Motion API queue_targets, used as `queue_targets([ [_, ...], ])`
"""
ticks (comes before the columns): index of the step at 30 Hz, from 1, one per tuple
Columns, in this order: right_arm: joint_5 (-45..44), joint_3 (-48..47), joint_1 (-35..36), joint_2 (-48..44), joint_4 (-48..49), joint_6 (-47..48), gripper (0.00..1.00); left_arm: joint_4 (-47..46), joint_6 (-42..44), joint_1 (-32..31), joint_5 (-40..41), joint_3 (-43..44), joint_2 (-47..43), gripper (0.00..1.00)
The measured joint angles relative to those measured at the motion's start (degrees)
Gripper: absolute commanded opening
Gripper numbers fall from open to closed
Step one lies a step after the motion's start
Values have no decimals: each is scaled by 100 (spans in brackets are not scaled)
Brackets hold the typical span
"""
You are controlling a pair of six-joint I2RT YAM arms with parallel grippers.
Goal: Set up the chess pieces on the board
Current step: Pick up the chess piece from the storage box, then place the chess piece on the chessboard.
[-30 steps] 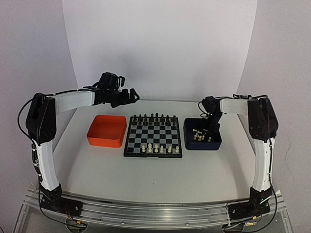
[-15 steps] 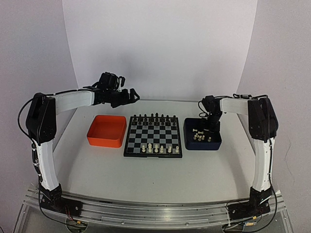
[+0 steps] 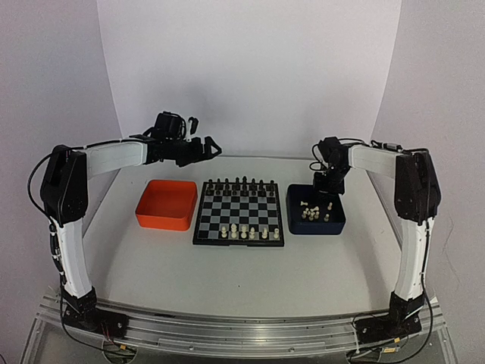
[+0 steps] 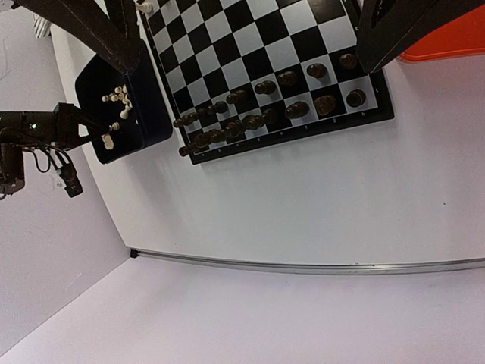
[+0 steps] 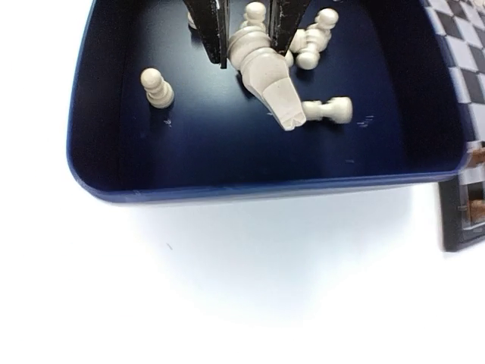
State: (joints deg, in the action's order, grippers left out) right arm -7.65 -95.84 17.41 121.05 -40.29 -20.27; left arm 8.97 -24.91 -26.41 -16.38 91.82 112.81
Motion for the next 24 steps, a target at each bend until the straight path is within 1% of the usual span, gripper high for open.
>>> queue_targets([
  [2,152,89,0,-167,172,162,0,-8,10,0,-204,13,0,100],
  [5,578,518,0,-665,556,475,0,-28,52,0,-550,90,2,99],
  [7,904,802,0,-992,797,670,0,-100,71,0,-796,123,2,97],
  [10,1683,1324,0,-1529,1256,952,0,-297,86,-3,-1360,120,2,96],
  [14,3165,1463,2,-1844,1607,986,0,-510,220,-88,-2043,119,-6,93],
  [19,4904,1458,123,-1853,1941,795,0,-477,630,-564,-2412,119,-62,88],
  [21,5391,1450,248,-1853,2004,728,0,-453,787,-844,-2530,119,-88,84],
  [24,5891,1427,472,-1853,2020,646,0,-452,843,-1187,-2765,119,-116,79],
])
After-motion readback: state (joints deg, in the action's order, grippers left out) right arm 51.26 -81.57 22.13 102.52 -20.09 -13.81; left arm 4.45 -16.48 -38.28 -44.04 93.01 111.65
